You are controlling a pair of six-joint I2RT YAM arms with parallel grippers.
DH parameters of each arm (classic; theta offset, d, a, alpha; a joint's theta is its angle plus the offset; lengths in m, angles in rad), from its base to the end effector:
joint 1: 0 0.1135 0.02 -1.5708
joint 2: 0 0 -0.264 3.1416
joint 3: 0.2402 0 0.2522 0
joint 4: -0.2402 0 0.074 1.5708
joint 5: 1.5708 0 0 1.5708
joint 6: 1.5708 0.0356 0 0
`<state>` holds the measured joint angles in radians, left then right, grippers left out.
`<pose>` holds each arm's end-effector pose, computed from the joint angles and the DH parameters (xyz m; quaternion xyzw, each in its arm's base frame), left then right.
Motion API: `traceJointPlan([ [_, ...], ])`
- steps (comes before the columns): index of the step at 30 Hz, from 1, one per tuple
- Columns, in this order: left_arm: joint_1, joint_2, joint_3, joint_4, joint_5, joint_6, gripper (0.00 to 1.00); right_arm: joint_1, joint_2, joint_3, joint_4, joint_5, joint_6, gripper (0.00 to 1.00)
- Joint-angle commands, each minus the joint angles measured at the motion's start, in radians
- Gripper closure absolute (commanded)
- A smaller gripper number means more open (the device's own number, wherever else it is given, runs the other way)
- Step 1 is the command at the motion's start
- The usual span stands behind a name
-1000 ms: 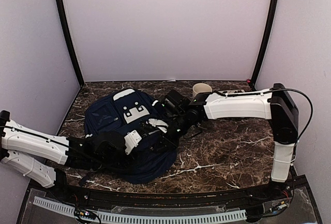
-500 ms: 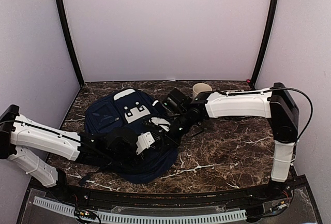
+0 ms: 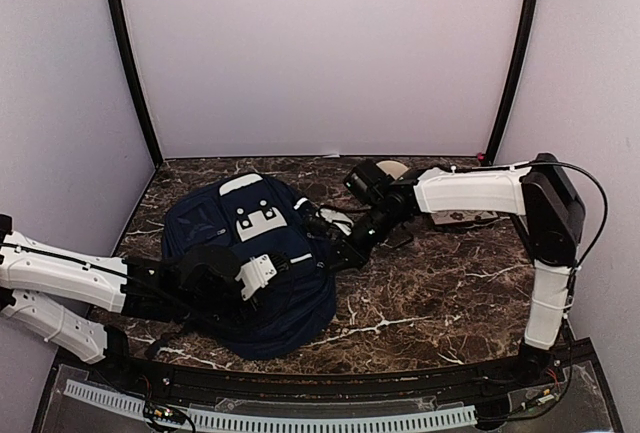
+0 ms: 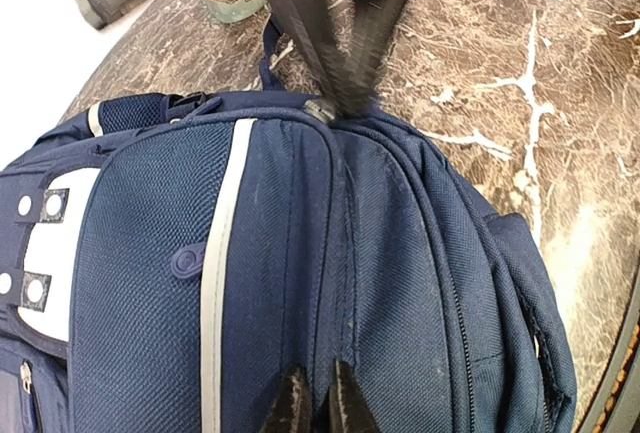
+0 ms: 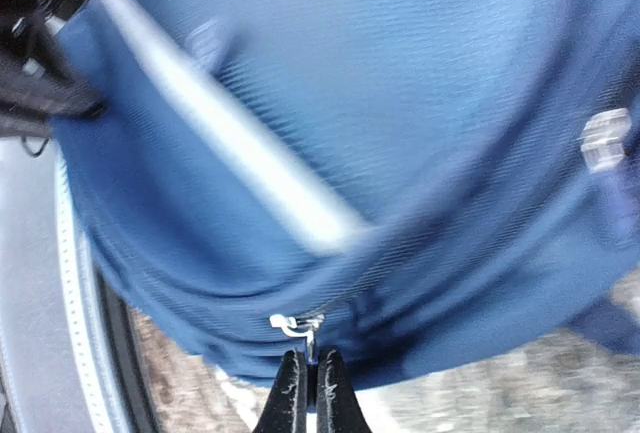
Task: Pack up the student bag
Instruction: Zip the upper front pocket of the student bag, then reset both arms
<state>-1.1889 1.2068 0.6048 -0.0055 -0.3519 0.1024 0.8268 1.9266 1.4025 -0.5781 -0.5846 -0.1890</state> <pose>0.1046 -0.2275 0.2096 0.4603 0.7457 -0.1030 0.4706 0.2570 0.3083 0.1978 -0.5114 0.7813 0.3358 0.1232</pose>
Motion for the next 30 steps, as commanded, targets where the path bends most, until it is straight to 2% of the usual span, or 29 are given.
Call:
traceJointPlan([
  [1, 0.002, -0.056, -0.022, -0.067, 0.029, -0.023, 0.95, -0.062, 0.058, 0.096, -0.003, 0.127, -0.029, 1.0],
  [9, 0.002, -0.073, -0.036, -0.022, 0.057, -0.01, 0.95, -0.097, 0.214, 0.298, -0.008, 0.178, -0.02, 1.0],
  [16, 0.003, -0.075, -0.059, 0.003, 0.024, -0.031, 0.96, -0.098, 0.197, 0.296, -0.006, 0.178, -0.011, 0.99],
  [23, 0.033, -0.033, -0.066, 0.082, -0.027, -0.064, 0.98, -0.114, 0.023, 0.237, -0.017, 0.231, -0.025, 0.65],
  [30, 0.125, 0.047, -0.04, 0.18, 0.016, -0.059, 0.99, -0.135, -0.224, 0.142, 0.024, 0.349, -0.062, 0.47],
])
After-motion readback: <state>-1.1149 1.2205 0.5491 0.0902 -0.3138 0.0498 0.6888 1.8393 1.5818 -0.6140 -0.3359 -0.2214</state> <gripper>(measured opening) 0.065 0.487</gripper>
